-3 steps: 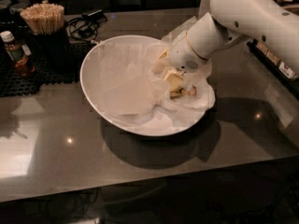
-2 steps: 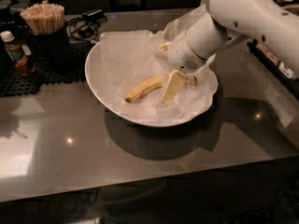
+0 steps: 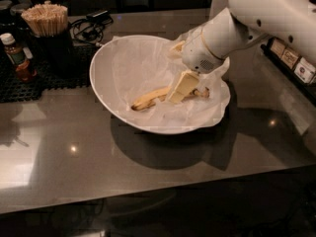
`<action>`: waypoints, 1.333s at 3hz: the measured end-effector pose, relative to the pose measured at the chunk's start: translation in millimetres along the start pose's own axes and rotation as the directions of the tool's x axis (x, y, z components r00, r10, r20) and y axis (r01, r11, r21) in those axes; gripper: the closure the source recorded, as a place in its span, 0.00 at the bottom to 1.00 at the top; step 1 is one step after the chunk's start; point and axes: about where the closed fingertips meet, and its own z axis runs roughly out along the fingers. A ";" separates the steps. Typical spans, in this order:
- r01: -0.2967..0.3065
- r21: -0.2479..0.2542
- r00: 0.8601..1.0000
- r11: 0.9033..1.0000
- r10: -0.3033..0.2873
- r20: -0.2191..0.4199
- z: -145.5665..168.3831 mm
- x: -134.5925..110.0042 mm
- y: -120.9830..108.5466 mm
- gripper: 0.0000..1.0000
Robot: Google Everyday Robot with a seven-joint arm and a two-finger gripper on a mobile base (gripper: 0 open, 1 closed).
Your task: Pick banana from white bowl
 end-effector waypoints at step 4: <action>-0.047 0.094 0.989 0.994 0.060 -0.138 -30.4 -0.6 10.1 0.93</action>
Offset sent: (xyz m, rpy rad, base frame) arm -0.0217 -0.0182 0.0507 -0.0526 -0.1588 -0.1767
